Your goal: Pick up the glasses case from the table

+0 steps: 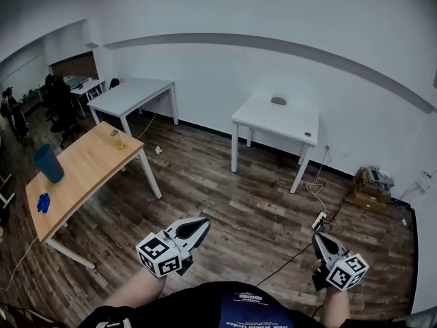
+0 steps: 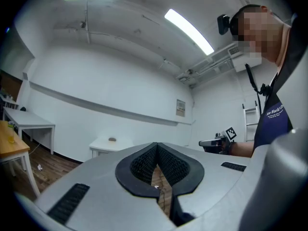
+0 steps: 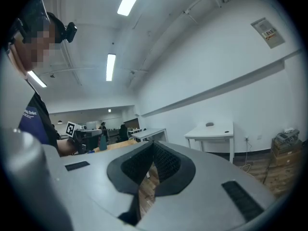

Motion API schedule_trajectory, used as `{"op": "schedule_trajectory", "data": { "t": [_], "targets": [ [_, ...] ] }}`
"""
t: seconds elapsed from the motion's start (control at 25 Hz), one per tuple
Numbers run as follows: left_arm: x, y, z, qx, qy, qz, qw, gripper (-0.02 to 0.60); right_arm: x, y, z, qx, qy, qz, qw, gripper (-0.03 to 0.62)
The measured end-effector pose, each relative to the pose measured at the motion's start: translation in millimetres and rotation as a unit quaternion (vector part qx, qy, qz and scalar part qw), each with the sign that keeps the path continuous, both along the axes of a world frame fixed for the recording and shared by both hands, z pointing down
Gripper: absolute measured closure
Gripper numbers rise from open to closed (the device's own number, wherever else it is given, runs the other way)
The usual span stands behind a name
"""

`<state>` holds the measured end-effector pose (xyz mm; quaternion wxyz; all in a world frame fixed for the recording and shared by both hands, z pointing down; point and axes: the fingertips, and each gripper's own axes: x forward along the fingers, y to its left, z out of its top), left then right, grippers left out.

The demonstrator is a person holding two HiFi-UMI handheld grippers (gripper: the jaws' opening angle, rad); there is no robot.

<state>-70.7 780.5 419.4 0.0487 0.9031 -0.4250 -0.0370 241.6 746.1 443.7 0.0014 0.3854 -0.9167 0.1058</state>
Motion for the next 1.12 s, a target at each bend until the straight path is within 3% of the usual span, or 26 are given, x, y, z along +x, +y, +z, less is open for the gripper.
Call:
{"op": "schedule_trajectory", "data": {
  "t": [0.2, 0.44, 0.68, 0.84, 1.12],
  "targets": [
    [-16.4, -21.9, 1.6, -0.005, -0.004, -0.023, 0.9997, 0.58, -13.4, -31.7, 8.9, -0.007, -0.004, -0.019, 1.0, 0.595],
    [-50.8, -67.1, 16.8, 0.0, 0.005, -0.002, 1.0, 0.58, -56.7, -67.6, 17.3, -0.01, 0.014, -0.01, 1.0, 0.595],
    [-138.2, -145.8, 11.2, 0.012, 0.028, 0.037, 0.9989, 0.58, -123.5, -113.4, -2.6, 0.007, 0.024, 0.05, 0.998, 0.595],
    [-204.8, -192.8, -0.8, 0.028, 0.023, 0.052, 0.998, 0.58, -175.2, -150.2, -13.8, 0.013, 0.019, 0.085, 0.996, 0.595],
    [-267.8, -267.2, 16.3, 0.005, 0.032, 0.066, 0.9973, 0.58, -259.3, -213.4, -9.5, -0.004, 0.034, 0.08, 0.996, 0.595]
  ]
}}
